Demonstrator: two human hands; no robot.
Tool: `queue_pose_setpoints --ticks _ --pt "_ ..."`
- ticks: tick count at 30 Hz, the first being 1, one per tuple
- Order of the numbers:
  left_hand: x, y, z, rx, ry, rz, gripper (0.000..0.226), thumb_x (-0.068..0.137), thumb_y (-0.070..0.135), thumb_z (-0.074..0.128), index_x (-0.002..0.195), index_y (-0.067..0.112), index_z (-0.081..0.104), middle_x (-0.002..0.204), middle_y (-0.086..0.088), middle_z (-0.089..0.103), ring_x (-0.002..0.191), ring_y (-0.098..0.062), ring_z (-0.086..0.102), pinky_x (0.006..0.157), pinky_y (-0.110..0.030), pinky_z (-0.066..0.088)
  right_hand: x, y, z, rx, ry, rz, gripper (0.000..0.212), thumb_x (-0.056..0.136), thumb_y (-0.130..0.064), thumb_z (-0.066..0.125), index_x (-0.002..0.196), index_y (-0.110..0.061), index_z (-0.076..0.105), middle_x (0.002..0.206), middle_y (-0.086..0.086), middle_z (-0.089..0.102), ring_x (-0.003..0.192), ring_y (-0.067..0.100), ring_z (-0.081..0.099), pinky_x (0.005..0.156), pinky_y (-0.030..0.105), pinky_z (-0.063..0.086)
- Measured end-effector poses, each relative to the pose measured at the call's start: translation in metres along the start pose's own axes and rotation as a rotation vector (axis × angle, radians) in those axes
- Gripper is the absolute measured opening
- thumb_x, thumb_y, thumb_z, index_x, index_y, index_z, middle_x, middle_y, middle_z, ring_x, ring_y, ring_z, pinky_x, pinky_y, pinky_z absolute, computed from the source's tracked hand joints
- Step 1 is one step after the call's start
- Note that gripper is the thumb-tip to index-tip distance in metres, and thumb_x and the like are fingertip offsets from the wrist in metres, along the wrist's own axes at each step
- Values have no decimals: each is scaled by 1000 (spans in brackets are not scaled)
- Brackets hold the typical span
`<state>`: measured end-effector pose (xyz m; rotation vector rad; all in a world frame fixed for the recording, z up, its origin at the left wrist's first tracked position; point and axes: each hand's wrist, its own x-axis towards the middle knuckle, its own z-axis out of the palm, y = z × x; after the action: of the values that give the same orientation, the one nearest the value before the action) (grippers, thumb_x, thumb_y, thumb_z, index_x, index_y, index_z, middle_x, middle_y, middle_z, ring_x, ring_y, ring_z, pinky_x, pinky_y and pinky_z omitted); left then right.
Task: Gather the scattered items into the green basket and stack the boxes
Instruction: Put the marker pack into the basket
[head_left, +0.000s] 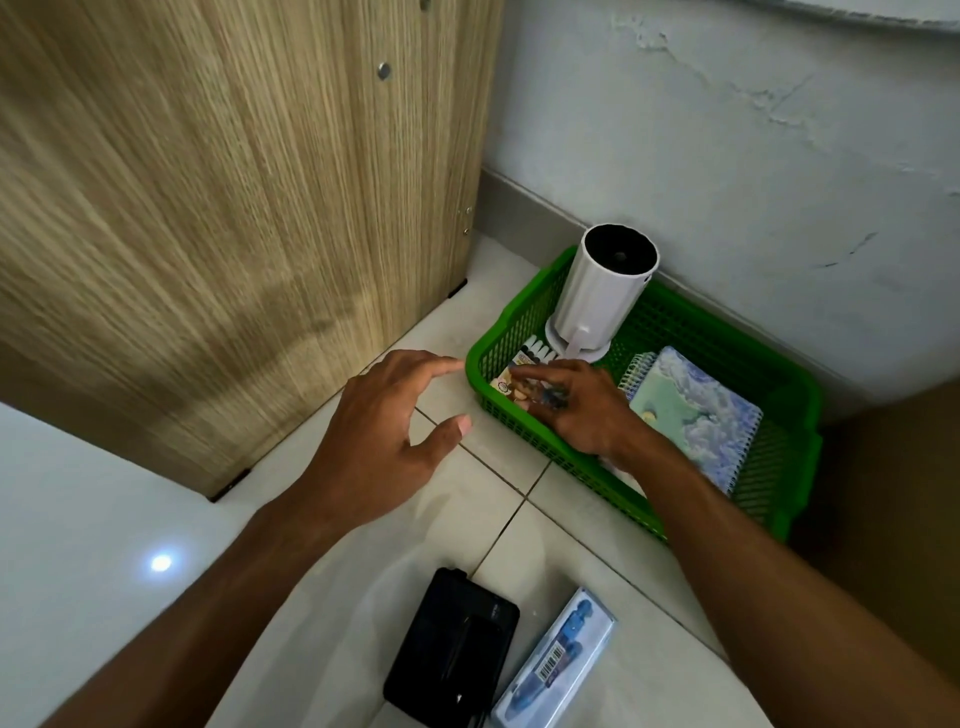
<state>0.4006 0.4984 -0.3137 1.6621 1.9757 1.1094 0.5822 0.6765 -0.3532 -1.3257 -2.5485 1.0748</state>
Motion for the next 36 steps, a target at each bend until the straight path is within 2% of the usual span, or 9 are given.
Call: queue_pose_setpoints --ticks 2,5,8,12,19,24,27,33,36 --pt "1 -2 0 -6 2 -2 46 86 38 65 130 27 55 124 13 54 119 -7 52 98 -47 44 1 0 1 175 89 53 41 80 -40 80 118 -34 68 121 -4 64 117 21 60 96 38 52" --pt "4 -2 0 -11 5 -6 46 86 38 64 130 26 56 124 14 54 119 -7 52 98 -47 44 4 -5 -9 356 528 242 51 76 -41 83 114 -23 54 116 -1 60 108 20 61 77 26 46" --pt "7 -2 0 -11 6 -2 45 87 38 64 130 26 56 124 15 54 119 -6 52 98 -46 44 16 -9 -33 310 766 294 92 68 -47 87 139 -21 35 143 11 38 126 27 47 93 31 39" --pt "10 0 -1 -18 12 -14 46 87 39 63 130 26 56 126 16 53 121 -2 50 100 -45 44 38 -18 -55 344 719 245 118 61 -55 89 151 -23 19 154 12 29 138 31 37 106 42 36" --pt "8 1 -2 -12 8 -19 46 87 38 63 131 28 55 125 17 53 121 -5 51 99 -47 44 52 -14 -71 201 659 244 86 68 -41 89 136 -12 44 136 11 54 121 30 55 95 42 51" --pt "6 0 -4 19 13 -17 45 87 38 64 130 30 55 124 19 53 117 -1 51 98 -46 44 52 -7 -94 368 421 182 76 70 -15 89 134 -21 48 133 3 59 111 19 56 92 36 49" --pt "6 2 -4 32 15 -13 45 87 39 63 130 30 55 123 19 53 115 0 51 97 -45 45 47 3 -105 358 295 99 75 78 -2 81 139 -21 42 136 4 57 122 22 55 105 47 46" --pt "8 5 -3 45 9 -10 45 87 41 61 130 30 54 125 18 52 118 -1 49 99 -43 44 38 -1 -92 378 373 115 86 86 2 71 153 -22 22 151 7 45 136 24 45 114 47 38" --pt "8 6 -3 46 16 -11 44 87 40 62 130 32 53 125 19 51 119 1 48 100 -39 43 22 -7 -69 242 629 217 74 76 -16 84 135 -16 38 134 8 49 125 29 49 103 41 46"
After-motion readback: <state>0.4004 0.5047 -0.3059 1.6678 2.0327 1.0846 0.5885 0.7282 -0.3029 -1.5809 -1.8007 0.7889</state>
